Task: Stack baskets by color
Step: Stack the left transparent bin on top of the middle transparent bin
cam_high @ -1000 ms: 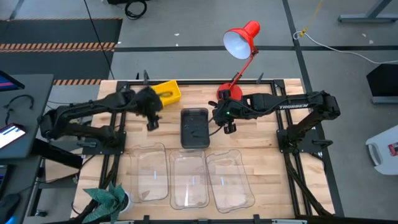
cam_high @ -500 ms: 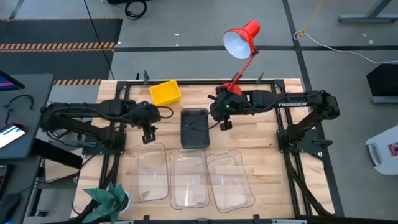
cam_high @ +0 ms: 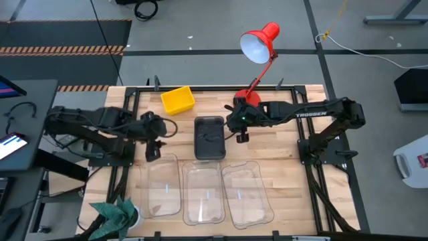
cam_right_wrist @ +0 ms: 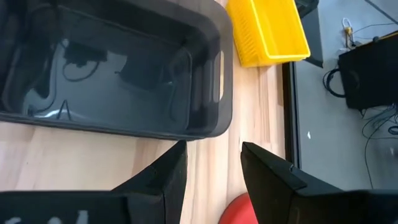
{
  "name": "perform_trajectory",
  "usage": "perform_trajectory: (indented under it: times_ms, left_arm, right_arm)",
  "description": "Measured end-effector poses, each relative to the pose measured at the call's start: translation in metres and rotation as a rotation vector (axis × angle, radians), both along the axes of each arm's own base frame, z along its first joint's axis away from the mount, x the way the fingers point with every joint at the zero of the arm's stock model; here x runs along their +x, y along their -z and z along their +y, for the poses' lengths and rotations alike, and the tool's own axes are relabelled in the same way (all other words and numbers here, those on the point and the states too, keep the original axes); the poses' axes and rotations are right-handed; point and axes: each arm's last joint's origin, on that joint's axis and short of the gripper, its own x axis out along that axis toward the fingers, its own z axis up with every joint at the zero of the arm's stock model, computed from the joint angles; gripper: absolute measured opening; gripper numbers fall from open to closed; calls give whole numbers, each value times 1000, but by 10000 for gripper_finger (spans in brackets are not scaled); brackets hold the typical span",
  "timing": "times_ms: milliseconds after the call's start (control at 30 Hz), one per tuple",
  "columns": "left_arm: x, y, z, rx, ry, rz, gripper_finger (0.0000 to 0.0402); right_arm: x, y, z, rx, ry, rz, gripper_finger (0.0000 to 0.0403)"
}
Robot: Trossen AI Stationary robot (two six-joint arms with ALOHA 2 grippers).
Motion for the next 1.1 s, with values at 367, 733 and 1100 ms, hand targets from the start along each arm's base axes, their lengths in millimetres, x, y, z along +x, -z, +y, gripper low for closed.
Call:
perform_trajectory:
  times_ms: [367,733,1100]
  left_arm:
    - [-1,0,-21,-61,15,-28,173]
    - [0,-1,-27,-145,-9,-46,173]
    - [4,-7,-43,-141,61,-158,173]
  right_arm:
    - [-28,8,-5,25,62,-70,156]
    - [-87,3,-1,12,83,-321,156]
    - [-125,9,6,99,4,-522,156]
